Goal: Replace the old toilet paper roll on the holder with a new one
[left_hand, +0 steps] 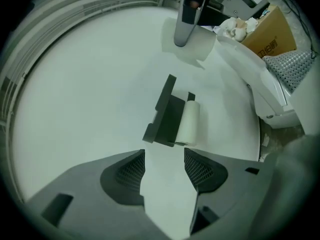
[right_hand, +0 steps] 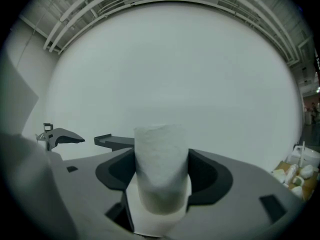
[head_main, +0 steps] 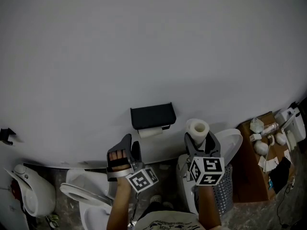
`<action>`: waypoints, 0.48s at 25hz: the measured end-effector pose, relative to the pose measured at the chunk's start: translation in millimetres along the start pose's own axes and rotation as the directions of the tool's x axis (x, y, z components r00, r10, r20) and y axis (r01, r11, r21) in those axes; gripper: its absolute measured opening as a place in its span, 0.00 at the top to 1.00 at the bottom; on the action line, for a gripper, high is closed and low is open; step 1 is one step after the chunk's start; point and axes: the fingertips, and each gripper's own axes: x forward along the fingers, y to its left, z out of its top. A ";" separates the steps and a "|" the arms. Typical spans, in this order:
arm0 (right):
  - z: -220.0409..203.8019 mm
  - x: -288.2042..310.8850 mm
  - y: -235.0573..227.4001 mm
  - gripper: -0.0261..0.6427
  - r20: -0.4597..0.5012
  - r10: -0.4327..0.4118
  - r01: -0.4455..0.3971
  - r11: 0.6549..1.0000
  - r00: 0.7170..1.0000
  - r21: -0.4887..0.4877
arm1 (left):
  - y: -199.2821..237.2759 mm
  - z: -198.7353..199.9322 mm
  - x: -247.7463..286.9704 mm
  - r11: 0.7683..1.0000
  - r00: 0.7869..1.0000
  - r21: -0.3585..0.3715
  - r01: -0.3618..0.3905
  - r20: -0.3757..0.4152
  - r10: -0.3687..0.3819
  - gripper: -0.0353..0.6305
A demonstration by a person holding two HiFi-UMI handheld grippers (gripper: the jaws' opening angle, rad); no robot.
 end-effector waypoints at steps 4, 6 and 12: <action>-0.5 -0.8 -4.4 0.51 -0.002 -0.012 0.012 1.000 1.000 0.004 | -3.0 4.3 2.5 1.000 1.000 0.014 0.008 0.004 -0.008 0.59; 0.3 -1.8 -5.3 0.51 0.000 -0.016 0.016 1.000 1.000 0.006 | -5.0 7.3 4.3 0.999 1.000 0.034 0.007 0.002 -0.007 0.59; 0.6 -7.7 -11.4 0.51 0.002 -0.033 0.033 0.999 0.999 0.007 | -27.6 17.1 15.5 0.990 0.999 0.132 0.052 -0.001 -0.052 0.59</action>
